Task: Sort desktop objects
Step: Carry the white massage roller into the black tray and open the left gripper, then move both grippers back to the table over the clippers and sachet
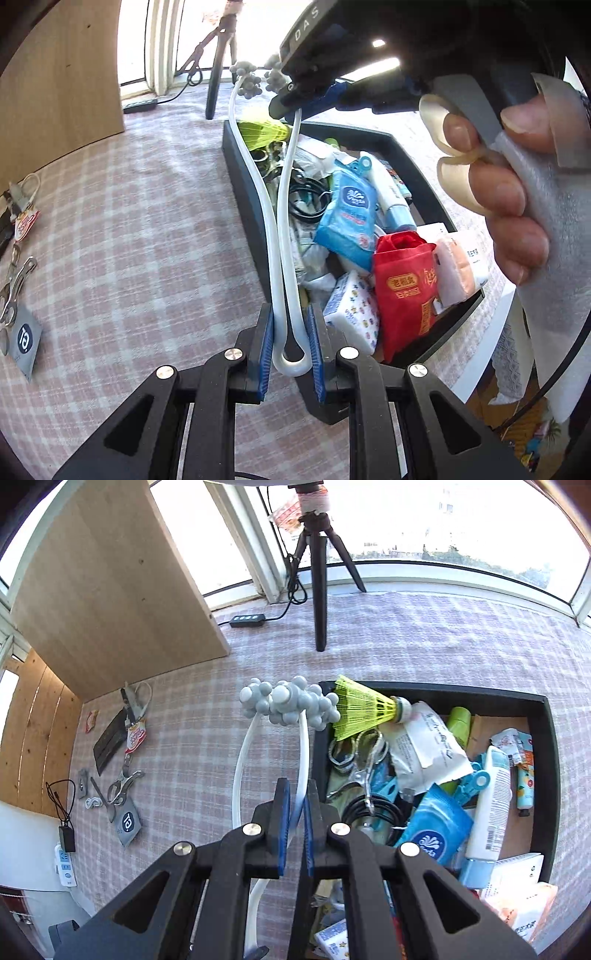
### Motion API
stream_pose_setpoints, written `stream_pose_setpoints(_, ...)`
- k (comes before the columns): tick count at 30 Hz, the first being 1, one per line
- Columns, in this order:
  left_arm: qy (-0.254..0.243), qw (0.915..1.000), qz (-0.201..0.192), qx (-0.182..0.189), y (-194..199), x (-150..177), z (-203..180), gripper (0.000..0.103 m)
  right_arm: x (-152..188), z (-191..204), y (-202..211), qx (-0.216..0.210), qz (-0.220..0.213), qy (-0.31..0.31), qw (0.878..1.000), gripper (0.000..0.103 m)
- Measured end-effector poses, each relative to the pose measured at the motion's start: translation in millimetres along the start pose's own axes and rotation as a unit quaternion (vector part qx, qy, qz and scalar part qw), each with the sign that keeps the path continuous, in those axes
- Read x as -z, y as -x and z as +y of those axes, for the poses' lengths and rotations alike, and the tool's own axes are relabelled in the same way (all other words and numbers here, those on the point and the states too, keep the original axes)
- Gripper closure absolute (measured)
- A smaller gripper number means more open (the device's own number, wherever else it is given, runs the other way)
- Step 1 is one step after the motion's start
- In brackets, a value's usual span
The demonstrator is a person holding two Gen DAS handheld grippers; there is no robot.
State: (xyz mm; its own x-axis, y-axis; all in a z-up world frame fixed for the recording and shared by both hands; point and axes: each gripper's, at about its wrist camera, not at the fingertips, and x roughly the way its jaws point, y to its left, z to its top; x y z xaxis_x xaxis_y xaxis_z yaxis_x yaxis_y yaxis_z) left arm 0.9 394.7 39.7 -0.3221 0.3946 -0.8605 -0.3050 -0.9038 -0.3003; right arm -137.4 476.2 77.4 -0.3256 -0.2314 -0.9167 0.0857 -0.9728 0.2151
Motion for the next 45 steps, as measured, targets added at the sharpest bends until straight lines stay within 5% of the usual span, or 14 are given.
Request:
stream_pose_setpoints(13, -0.078, 0.9949, 0.041, 0.049, -55, -47, -106, 0.086, 6, -154, 35, 0.083, -0.015, -0.104, 0.991, 0.095)
stream_pose_setpoints(22, -0.103, 0.9915, 0.053, 0.058, -72, -55, -136, 0.086, 12, -204, 40, 0.114, -0.011, -0.142, 0.983, 0.095)
stream_pose_setpoints(34, -0.101, 0.9937, 0.041, 0.028, -53, -56, -121, 0.084, 19, -195, 31, 0.111, 0.001, -0.136, 0.985, 0.093)
stream_pose_setpoints(45, -0.037, 0.9982, 0.012, -0.046, 0, -44, -17, 0.078, 11, -119, 28, 0.075, -0.018, -0.057, 0.995, 0.079)
